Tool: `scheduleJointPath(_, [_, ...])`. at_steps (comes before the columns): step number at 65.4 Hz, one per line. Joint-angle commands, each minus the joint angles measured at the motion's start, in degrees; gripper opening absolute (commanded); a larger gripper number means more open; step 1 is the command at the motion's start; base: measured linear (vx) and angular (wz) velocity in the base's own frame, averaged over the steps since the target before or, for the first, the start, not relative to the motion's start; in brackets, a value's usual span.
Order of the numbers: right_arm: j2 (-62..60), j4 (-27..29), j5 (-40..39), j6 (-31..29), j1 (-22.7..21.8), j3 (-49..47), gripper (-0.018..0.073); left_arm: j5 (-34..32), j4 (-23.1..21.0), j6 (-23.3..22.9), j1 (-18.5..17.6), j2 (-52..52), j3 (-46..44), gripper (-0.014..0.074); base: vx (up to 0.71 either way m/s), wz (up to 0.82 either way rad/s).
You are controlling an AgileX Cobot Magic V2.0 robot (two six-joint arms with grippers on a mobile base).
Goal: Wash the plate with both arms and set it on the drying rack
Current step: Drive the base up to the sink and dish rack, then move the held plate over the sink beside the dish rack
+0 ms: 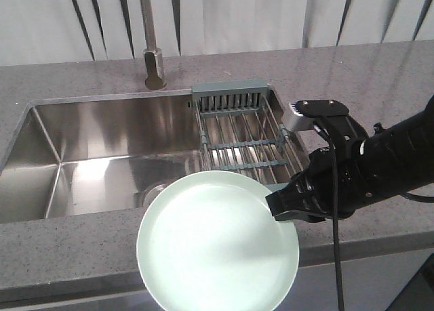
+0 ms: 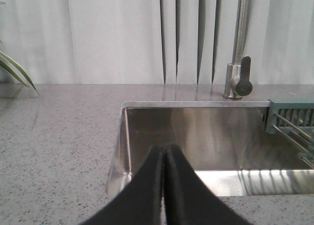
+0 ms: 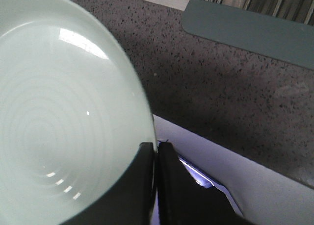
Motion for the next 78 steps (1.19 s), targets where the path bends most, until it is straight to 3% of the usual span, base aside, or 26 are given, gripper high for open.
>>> scheduleJointPath(1, [-1.75,1.77,-1.67,-0.53,0.00,-1.53,-0.0001,-4.26,-0.39,-0.19,-0.23,-0.82,-1.50,-0.0006,0.08,0.14])
scheduleJointPath(78, [-1.75,1.77,-1.67,-0.53,0.00,-1.53,-0.0001,-4.26,-0.39,-0.19,-0.23,-0.82,-1.50,-0.0006,0.08,0.10])
